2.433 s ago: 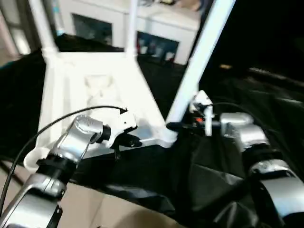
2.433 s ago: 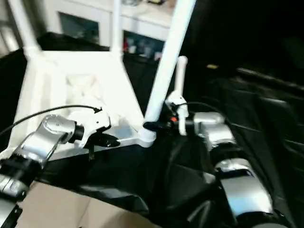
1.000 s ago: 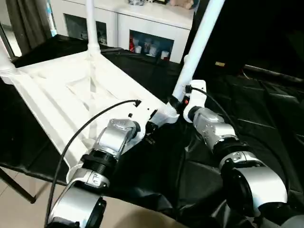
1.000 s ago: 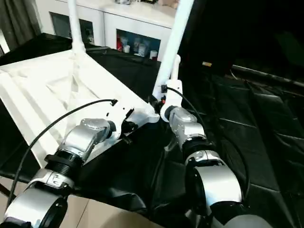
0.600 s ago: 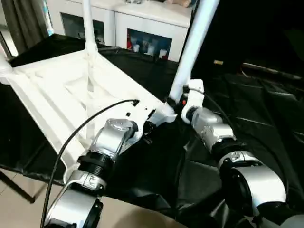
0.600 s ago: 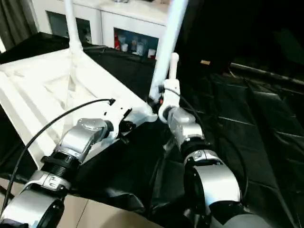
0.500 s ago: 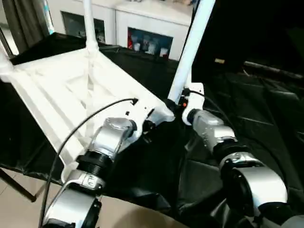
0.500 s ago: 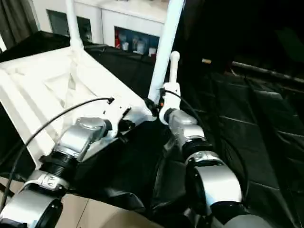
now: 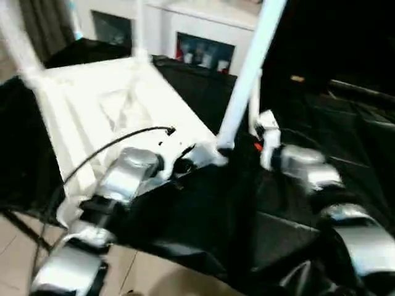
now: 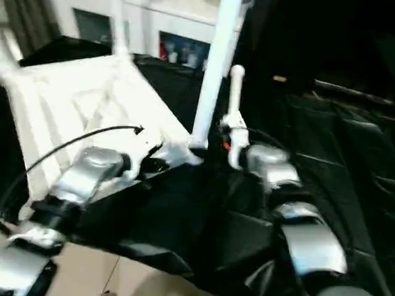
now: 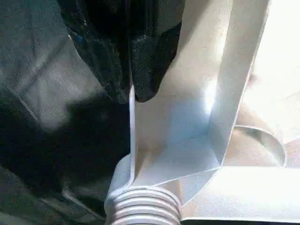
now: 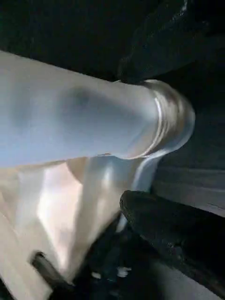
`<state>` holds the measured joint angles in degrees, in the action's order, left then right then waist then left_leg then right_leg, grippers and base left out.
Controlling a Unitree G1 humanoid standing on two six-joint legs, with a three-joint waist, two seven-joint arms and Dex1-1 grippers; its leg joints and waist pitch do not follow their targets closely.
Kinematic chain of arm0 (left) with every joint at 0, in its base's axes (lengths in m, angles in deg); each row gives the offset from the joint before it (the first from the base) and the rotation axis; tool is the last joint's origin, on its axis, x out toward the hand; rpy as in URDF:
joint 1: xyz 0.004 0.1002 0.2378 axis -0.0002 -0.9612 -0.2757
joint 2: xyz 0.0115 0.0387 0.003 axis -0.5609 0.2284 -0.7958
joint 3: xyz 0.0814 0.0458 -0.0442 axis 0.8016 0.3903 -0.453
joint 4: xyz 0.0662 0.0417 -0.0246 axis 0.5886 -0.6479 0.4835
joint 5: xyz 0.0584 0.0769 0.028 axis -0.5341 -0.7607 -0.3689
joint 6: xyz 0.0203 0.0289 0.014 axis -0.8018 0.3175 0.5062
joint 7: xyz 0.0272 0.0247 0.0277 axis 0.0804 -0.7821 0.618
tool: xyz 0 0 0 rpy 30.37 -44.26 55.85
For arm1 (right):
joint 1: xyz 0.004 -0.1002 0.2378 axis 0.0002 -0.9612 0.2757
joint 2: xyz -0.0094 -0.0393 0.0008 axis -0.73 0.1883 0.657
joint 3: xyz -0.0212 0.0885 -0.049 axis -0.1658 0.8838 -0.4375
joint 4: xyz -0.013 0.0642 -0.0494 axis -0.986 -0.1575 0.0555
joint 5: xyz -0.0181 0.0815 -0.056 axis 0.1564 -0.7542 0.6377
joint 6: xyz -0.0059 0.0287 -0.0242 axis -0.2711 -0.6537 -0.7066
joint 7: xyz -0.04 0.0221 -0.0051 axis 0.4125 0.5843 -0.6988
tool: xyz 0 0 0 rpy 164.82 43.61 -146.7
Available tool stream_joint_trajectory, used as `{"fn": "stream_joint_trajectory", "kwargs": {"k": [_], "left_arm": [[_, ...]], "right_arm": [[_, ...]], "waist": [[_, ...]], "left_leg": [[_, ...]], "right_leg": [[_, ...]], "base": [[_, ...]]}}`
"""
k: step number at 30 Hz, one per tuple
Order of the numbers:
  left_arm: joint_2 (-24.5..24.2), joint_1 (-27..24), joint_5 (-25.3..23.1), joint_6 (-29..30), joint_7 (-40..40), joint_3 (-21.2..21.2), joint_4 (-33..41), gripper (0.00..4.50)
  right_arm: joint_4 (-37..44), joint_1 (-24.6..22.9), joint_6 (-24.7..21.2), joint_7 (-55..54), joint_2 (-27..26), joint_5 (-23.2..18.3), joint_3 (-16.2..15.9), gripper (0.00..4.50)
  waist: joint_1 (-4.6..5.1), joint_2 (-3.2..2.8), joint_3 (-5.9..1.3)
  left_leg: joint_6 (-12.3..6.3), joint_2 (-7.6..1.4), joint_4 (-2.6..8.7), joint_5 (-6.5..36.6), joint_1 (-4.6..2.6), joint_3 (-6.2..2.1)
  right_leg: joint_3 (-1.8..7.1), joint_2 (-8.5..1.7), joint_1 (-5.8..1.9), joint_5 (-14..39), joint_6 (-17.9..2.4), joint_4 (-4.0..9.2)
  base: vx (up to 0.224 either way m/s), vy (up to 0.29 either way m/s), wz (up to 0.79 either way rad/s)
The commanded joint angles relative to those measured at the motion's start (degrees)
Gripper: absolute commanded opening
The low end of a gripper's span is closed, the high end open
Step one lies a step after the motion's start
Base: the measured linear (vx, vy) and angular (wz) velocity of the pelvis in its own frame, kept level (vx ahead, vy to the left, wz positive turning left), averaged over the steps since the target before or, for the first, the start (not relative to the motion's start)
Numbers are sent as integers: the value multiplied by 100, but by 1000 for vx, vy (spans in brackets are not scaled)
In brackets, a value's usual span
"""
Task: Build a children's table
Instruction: Rotate leg to tighten
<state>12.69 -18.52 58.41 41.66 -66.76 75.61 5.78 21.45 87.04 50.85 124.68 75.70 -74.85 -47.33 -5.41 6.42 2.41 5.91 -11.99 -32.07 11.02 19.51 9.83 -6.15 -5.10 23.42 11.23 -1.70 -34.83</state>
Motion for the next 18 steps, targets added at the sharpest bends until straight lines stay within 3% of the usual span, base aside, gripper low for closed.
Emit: {"fn": "stream_joint_trajectory", "kwargs": {"k": [1,4,5,6,9,12,18], "left_arm": [[-16,-108,332,-647,-924,355,468,0],[-117,-163,407,-554,-1170,407,589,0],[-158,-193,448,-556,-1274,424,642,0],[-176,-206,465,-577,-1318,431,663,0],[-224,-236,468,-731,-1427,457,637,0],[-244,-243,463,-805,-1514,453,604,0],[-264,-244,466,-836,-1566,424,605,0]], "right_arm": [[252,-308,-34,397,62,205,-373,402],[472,-424,-52,480,115,188,-421,402],[689,-534,-104,553,151,148,-452,402],[807,-594,-136,593,169,124,-469,402],[1185,-842,-172,844,232,118,-624,402],[1309,-941,-184,824,228,136,-676,402],[1534,-1041,-376,821,219,78,-676,402]], "waist": [[-24,-88,-296],[-27,-115,-299],[-52,-131,-301],[-69,-94,-289],[-105,-130,-270],[-94,-132,-279],[-97,-116,-307]], "left_leg": [[-519,-184,289,428,28,1],[-446,-185,286,434,-32,19],[-424,-195,276,434,-82,41],[-443,-191,273,436,-44,49],[-457,-176,289,582,-27,53],[-343,-173,294,667,-9,38],[-364,-155,267,387,13,30]], "right_leg": [[355,-388,-384,479,-1280,332],[361,-370,-336,360,-1374,316],[377,-369,-302,168,-1507,289],[384,-344,-333,55,-1529,268],[400,-339,-349,272,-1423,303],[403,-351,-354,468,-1320,307],[403,-339,-379,142,-1307,256]], "base": [[0,0,0],[0,0,0],[0,0,0],[0,0,0],[0,0,0],[0,0,0],[0,0,0]]}}
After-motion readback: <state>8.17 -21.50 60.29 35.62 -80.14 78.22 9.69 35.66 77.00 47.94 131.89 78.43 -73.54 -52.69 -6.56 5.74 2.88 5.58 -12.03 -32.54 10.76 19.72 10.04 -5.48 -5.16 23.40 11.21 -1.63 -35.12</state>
